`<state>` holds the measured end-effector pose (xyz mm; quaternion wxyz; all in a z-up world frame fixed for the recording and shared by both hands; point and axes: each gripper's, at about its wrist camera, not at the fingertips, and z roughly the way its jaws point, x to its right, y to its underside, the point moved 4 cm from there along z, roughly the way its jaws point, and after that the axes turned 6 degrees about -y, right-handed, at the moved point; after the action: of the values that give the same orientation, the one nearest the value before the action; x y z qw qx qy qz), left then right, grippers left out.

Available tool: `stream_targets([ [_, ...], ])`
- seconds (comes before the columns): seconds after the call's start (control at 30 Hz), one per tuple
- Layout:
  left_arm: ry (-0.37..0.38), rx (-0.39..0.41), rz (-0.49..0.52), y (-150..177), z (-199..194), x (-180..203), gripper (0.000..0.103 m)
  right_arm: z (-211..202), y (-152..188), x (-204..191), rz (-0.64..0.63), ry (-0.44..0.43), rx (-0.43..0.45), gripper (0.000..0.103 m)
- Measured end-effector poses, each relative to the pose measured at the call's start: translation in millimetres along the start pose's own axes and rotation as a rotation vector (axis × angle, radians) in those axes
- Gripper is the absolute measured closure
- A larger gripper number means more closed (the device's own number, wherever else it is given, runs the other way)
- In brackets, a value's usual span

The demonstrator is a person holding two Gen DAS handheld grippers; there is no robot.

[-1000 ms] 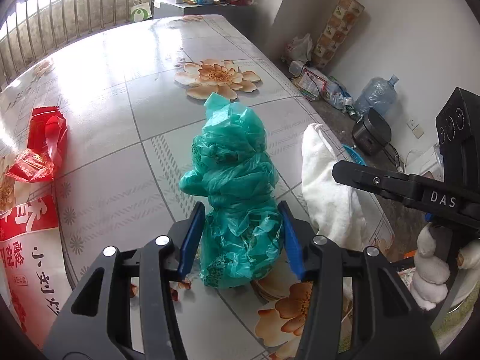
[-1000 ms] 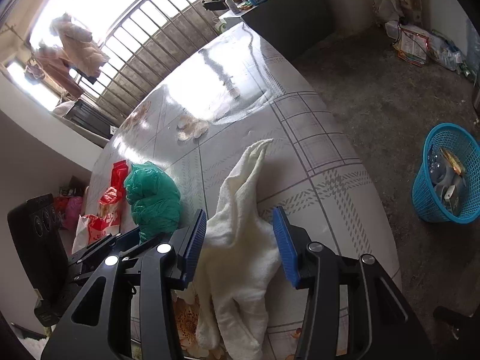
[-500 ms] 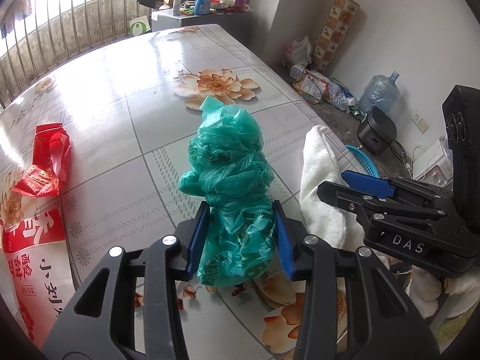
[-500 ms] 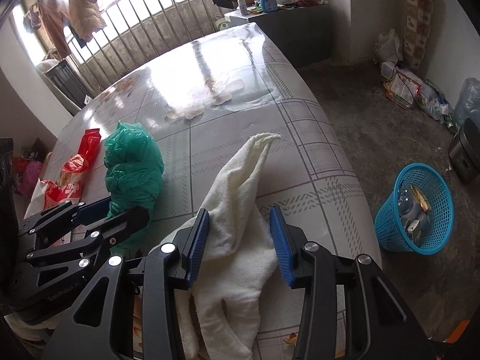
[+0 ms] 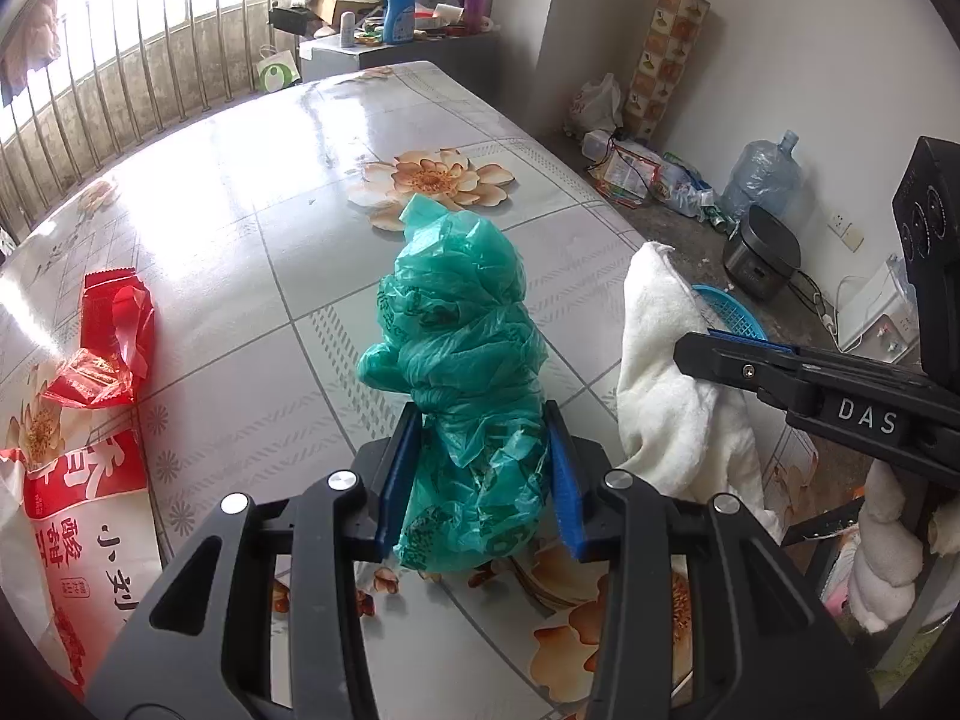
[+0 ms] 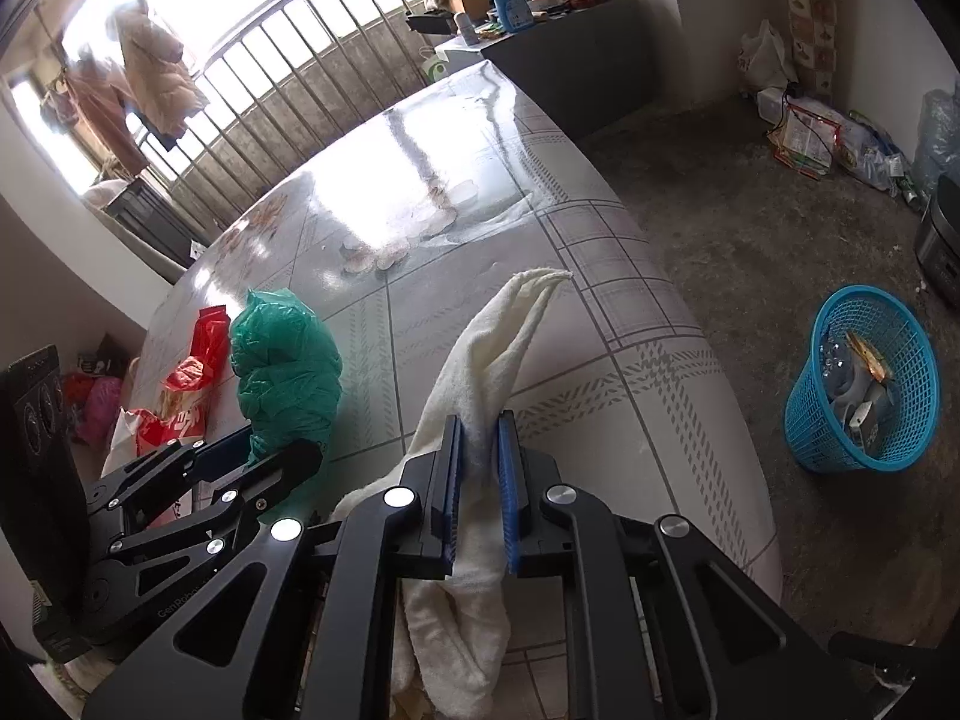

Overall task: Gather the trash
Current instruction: 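Hold the green bag in the left tool and the cloth in the right tool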

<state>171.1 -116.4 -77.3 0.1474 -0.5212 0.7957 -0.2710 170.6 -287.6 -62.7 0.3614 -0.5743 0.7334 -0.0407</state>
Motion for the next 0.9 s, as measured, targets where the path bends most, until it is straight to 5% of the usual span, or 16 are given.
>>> stream_targets([
  [0.37, -0.008, 0.012, 0.009, 1.6, -6.1, 2.8, 0.066, -28.3, -10.0, 8.2, 0.061, -0.081, 0.075, 0.092],
  [0.67, 0.006, 0.017, -0.012, 7.7, -17.1, -8.0, 0.066, -13.3, -3.2, 11.2, 0.123, -0.117, 0.027, 0.089],
  [0.9, 0.047, -0.022, -0.041, 17.1, -17.1, -22.1, 0.065, -14.9, 4.5, 25.0, 0.199, -0.105, 0.030, 0.059],
])
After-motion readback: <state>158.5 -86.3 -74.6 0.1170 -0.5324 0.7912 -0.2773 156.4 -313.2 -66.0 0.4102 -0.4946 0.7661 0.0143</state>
